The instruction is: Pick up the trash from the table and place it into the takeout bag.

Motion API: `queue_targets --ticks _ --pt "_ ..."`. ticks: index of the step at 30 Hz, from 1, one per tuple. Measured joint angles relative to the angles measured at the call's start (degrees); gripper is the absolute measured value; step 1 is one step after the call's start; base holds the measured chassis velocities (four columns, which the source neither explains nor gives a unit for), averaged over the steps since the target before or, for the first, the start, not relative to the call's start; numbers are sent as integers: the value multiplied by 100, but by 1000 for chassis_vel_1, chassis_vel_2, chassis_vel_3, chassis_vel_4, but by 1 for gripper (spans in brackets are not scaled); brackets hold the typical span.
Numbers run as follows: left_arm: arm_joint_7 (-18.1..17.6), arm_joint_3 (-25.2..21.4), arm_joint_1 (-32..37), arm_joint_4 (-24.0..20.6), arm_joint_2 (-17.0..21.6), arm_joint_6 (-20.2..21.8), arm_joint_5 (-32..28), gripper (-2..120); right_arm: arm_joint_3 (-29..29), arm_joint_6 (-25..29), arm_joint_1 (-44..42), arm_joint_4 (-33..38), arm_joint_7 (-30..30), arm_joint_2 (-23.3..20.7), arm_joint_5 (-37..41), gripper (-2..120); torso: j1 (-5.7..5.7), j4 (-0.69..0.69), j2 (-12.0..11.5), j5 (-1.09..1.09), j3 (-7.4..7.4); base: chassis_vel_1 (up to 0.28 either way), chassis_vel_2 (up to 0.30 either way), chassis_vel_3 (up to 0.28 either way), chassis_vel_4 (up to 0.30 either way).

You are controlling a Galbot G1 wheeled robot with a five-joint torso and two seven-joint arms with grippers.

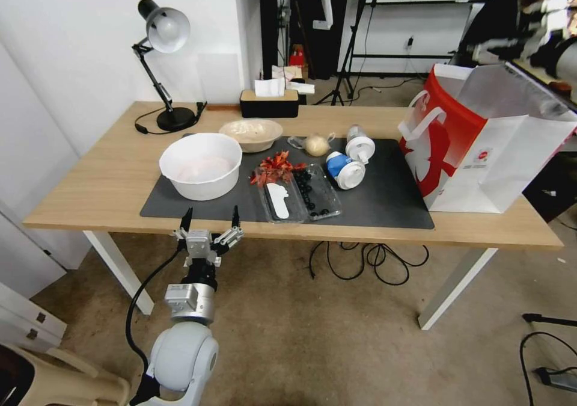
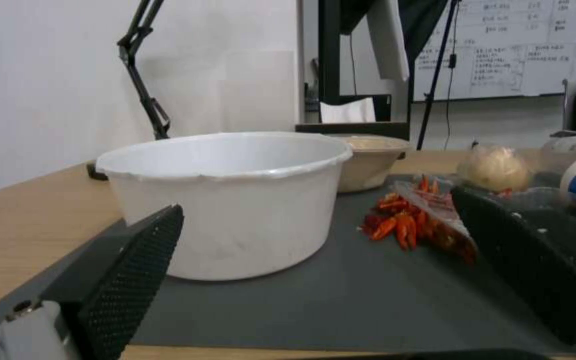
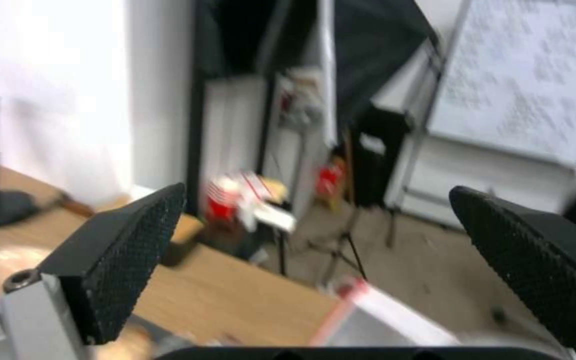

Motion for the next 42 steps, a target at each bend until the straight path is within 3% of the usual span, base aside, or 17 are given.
queue_targets --ticks 5,6,8,10,12,18,21,26,29,31,33,38,42 --pt "-1 -4 -19 0 -8 0 -15 100 717 411 -744 798 203 -306 320 100 0 -2 0 1 0 0 0 0 0" --pt "-2 -9 -21 -1 -11 0 -24 100 1203 603 -1322 1112 290 -382 393 100 0 -4 1 -1 0 0 0 0 0" --pt "-2 -48 7 -23 -23 -8 -38 100 1485 786 -1921 1449 376 -390 413 100 -1 -9 1 1 -1 0 0 0 0" --pt "-2 -158 123 -90 -62 -36 -36 100 1550 940 -2233 1646 470 -257 413 100 -2 -7 0 3 0 0 0 0 0" --pt "-9 -325 300 -206 -106 -129 -19 100 1683 1197 -2757 2008 560 -26 383 100 -1 7 0 5 2 0 0 0 0" --pt "-13 -392 368 -283 -96 -155 -18 100 2197 1793 -4289 2662 715 366 -16 100 -1 -2 0 2 1 0 0 0 0" --pt "-14 -388 390 -307 -80 -156 -21 100 2551 1993 -5318 2983 744 808 -596 100 -1 -2 0 3 0 0 0 0 0" --pt "-15 -381 408 -315 -59 -156 -33 100 2756 2196 -6112 3112 752 1215 -1155 100 -1 -1 -1 2 1 0 0 0 0" --pt "-17 -376 425 -316 -38 -159 -74 100 3032 2644 -7048 3094 732 1744 -2045 100 -1 -1 -1 0 1 0 0 0 0" --pt "-17 -368 425 -316 -38 -162 -85 100 3058 2763 -7265 3086 721 1869 -2264 100 0 -1 -1 2 1 0 0 0 0" --pt "-17 -349 423 -307 -40 -171 -100 100 3069 3087 -7880 3025 662 2265 -3000 100 0 -1 -1 2 0 0 0 0 0" --pt "-13 -308 418 -296 -42 -189 -117 100 2915 3384 -8446 2895 683 2761 -3653 100 0 -4 -1 2 0 0 0 0 0" --pt "-7 -275 427 -278 -39 -228 -121 100 2635 3934 -8887 2560 587 3446 -4246 100 0 -2 -1 2 1 0 0 0 0"
